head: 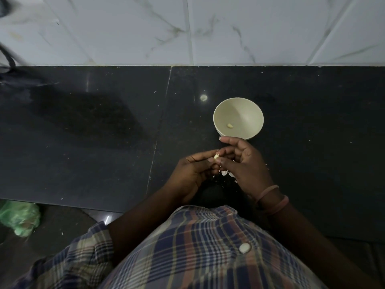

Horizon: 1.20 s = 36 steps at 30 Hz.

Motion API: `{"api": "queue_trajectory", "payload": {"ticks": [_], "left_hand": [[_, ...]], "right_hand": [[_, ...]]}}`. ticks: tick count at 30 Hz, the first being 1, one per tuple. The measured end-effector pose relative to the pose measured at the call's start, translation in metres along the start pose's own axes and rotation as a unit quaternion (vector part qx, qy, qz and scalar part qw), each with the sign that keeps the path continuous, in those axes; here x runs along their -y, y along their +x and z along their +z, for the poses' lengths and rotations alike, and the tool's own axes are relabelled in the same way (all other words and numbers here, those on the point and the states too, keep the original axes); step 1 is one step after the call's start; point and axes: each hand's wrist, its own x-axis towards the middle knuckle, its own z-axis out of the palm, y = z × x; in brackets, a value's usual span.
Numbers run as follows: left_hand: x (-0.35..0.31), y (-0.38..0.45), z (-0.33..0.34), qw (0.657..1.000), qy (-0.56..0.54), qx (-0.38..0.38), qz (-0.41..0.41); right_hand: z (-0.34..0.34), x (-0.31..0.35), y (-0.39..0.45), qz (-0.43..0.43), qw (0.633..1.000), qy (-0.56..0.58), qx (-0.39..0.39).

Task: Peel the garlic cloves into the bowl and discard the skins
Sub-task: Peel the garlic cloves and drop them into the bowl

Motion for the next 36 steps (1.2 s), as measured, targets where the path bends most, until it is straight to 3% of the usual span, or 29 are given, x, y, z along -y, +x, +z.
{"api": "queue_trajectory", "payload": {"ticks": [16,25,36], "left_hand": [[0.002,0.000,0.003,1.000,-0.007,-0.002,-0.012],[0.002,-0.001,0.001,0.999,-0.023,-0.015,-0.036],[-0.002,-0.004,0.003,0.990,-0.119,-0.038,-0.063]], "right_hand": [[0.001,0.003,-0.002,-0.024,0.999,-0.024,-0.038],[0.002,-0.004,0.000,-0.024,0.997,-0.073,-0.021],[0.000,-0.006,-0.001,0.017,0.998,0.055,-0.042]]}}
